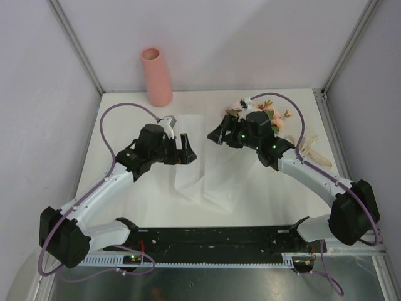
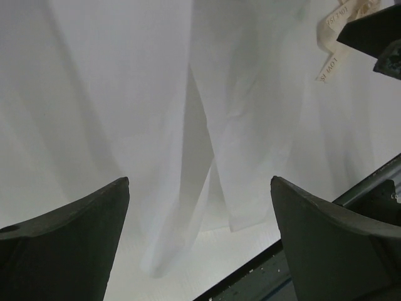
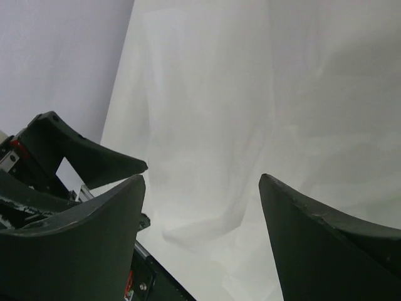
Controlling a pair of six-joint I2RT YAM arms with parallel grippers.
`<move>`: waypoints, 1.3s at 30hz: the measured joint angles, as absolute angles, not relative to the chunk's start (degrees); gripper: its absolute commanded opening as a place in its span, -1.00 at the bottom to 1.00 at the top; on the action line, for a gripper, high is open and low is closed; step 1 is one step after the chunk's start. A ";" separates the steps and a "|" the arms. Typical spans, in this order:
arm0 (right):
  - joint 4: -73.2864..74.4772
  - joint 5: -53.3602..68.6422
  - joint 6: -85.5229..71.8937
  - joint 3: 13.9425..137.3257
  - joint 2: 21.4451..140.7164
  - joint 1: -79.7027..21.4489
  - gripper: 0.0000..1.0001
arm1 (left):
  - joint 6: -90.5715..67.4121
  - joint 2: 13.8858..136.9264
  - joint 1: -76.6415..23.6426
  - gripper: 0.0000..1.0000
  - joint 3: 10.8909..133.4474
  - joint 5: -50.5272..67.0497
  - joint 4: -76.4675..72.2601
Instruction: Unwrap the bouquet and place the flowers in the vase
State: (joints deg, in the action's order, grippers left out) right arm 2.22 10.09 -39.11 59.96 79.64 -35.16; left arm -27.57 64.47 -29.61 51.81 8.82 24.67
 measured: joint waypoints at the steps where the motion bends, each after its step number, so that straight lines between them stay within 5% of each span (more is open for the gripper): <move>1: 2.57 9.91 -38.79 59.90 79.24 -35.11 0.58 | -27.33 65.19 -29.58 0.92 52.25 9.30 24.45; 8: 3.64 8.47 -37.89 58.30 78.50 -35.09 0.51 | -27.51 69.41 -28.91 0.73 52.66 6.15 24.05; 17: 10.37 -0.14 -38.54 57.65 78.50 -35.46 0.52 | -29.45 68.01 -26.61 0.72 52.31 -4.14 26.79; 29: 11.81 -8.10 -38.76 49.71 69.84 -34.26 0.54 | -28.99 77.17 -27.81 0.70 56.82 7.99 24.56; 39: 4.78 0.62 -39.27 38.46 68.90 -21.32 0.59 | -31.29 90.54 -30.20 0.71 57.74 15.59 16.29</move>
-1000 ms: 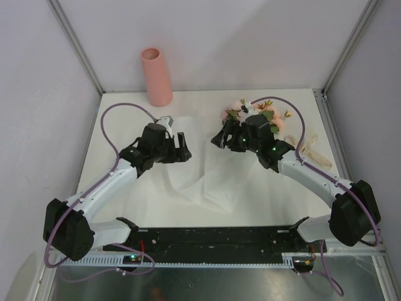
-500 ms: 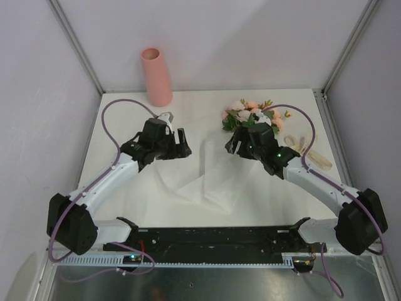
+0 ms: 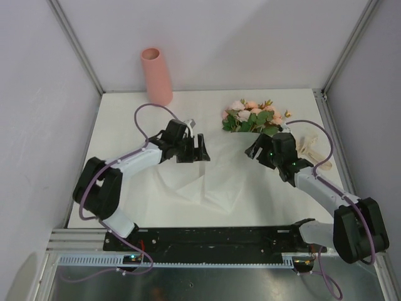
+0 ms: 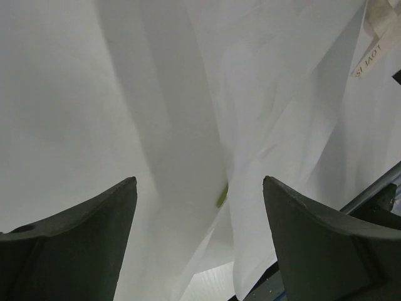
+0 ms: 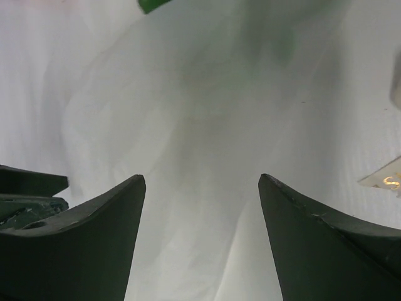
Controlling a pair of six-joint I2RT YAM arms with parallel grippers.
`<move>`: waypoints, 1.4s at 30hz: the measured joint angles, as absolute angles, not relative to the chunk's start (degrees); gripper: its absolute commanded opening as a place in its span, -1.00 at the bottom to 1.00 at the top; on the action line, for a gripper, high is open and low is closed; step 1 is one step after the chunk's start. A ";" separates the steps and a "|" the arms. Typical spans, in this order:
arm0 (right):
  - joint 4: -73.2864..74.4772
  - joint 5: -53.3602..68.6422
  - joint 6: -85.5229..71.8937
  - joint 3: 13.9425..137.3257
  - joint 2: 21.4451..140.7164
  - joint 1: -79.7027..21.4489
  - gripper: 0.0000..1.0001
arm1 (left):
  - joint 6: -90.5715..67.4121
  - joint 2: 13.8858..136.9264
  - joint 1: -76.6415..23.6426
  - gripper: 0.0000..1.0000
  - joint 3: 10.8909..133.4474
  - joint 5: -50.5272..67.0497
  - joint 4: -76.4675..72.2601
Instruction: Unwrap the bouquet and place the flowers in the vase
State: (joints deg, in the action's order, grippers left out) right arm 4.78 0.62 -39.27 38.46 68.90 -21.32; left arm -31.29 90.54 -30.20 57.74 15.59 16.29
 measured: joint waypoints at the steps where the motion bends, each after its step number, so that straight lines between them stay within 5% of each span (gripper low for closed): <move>1: 3.77 1.67 -39.44 37.63 69.47 -20.01 0.59 | -31.53 91.92 -30.59 0.70 58.22 16.12 15.42; 5: -0.99 6.02 -40.49 34.22 71.94 -15.20 0.58 | -31.70 94.98 -31.55 0.52 59.09 17.04 13.54; 13: -10.61 13.58 -41.25 32.77 81.49 -9.06 0.47 | -34.11 96.86 -32.27 -0.47 59.02 18.68 9.06; 18: -16.53 16.88 -42.09 32.64 87.02 -8.49 0.29 | -34.74 96.31 -32.29 -0.92 58.50 18.72 6.50; 33: -31.88 22.52 -47.20 39.94 104.20 -11.46 -0.18 | -35.68 94.65 -31.86 -1.00 55.79 14.33 5.39; 37: -33.01 22.37 -48.66 45.01 108.75 -13.74 -0.16 | -36.29 93.69 -30.61 -1.00 55.61 12.10 6.04; 42: -33.21 22.46 -49.95 48.40 111.11 -15.07 0.16 | -36.58 92.77 -28.71 -1.00 55.61 11.14 7.25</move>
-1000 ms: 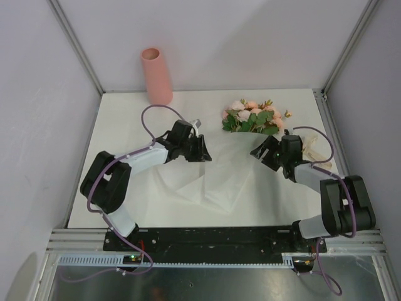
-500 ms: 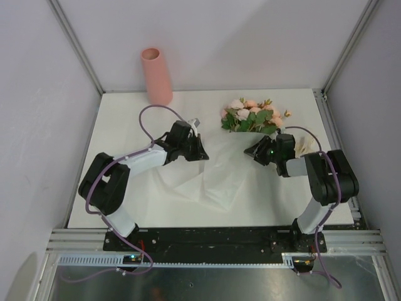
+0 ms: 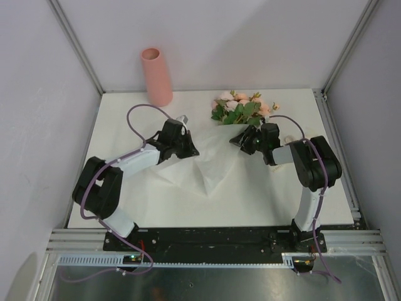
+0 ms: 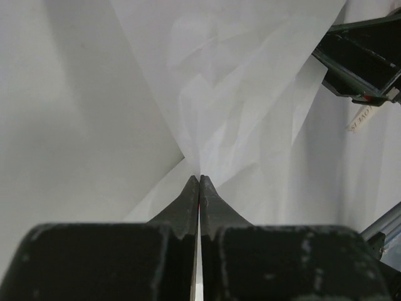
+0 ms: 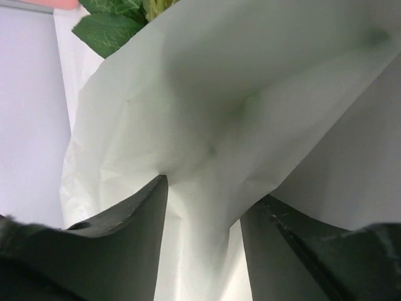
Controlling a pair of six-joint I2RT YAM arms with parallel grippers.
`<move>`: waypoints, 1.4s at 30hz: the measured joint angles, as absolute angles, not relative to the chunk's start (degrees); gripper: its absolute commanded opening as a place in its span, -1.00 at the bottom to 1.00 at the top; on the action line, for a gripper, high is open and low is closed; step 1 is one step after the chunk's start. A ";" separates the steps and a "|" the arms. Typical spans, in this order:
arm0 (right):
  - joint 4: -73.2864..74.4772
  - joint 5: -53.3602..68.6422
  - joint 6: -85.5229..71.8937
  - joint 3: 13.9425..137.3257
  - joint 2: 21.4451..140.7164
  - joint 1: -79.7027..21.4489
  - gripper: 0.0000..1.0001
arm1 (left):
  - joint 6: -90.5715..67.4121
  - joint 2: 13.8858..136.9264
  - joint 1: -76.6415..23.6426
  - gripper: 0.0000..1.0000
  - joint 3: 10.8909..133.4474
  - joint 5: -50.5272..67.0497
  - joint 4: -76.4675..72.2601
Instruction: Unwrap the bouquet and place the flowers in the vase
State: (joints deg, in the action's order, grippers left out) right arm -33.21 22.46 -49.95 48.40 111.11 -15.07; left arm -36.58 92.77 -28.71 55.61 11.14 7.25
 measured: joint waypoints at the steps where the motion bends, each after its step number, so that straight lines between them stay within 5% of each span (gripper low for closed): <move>1: -33.08 22.55 -49.95 48.69 111.09 -14.98 0.22 | -36.53 92.49 -28.58 -1.00 55.64 11.18 7.40; 13: -12.16 20.47 -41.28 49.10 87.92 -3.36 0.39 | -36.32 90.13 -37.34 -0.99 59.42 18.26 5.98; 29: 1.02 25.61 -34.00 49.10 70.61 0.91 0.41 | -36.36 92.03 -47.44 0.29 61.49 24.84 3.05; 42: 6.50 25.98 -32.05 53.82 65.21 -3.90 0.37 | -34.44 80.82 -37.21 0.41 61.80 26.98 8.62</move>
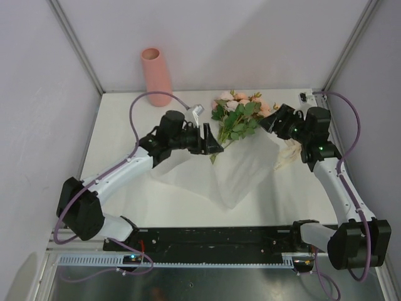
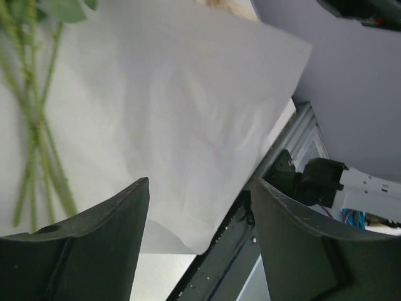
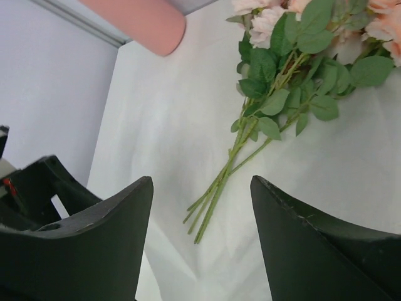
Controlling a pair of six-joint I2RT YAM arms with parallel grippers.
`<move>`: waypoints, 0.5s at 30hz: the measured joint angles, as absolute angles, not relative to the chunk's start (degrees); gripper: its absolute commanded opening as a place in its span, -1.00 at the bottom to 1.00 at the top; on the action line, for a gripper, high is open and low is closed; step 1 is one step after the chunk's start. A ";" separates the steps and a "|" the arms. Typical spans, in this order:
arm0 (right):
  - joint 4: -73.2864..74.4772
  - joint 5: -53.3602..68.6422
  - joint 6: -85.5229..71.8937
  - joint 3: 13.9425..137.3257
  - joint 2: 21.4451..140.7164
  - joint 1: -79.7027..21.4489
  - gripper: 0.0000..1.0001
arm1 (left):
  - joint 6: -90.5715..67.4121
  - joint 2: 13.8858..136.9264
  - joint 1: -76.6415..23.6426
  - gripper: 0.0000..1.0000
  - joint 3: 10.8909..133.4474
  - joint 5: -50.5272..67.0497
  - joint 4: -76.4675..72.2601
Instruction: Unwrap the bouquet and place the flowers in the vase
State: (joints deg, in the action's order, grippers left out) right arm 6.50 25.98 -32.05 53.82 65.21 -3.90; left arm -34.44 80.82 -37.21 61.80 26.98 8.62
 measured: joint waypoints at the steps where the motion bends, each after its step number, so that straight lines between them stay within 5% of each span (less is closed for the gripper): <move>1: 6.70 25.98 -31.88 54.17 65.43 -4.43 0.36 | -33.85 80.49 -36.25 0.41 62.33 26.61 9.82; 15: 12.49 25.15 -30.79 60.47 76.95 -17.61 0.20 | -26.89 83.29 -30.41 0.33 67.02 15.62 23.55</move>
State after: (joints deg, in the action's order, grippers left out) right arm 12.49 25.15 -30.79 60.47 76.95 -17.61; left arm -26.89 83.29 -30.41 67.02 15.62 23.55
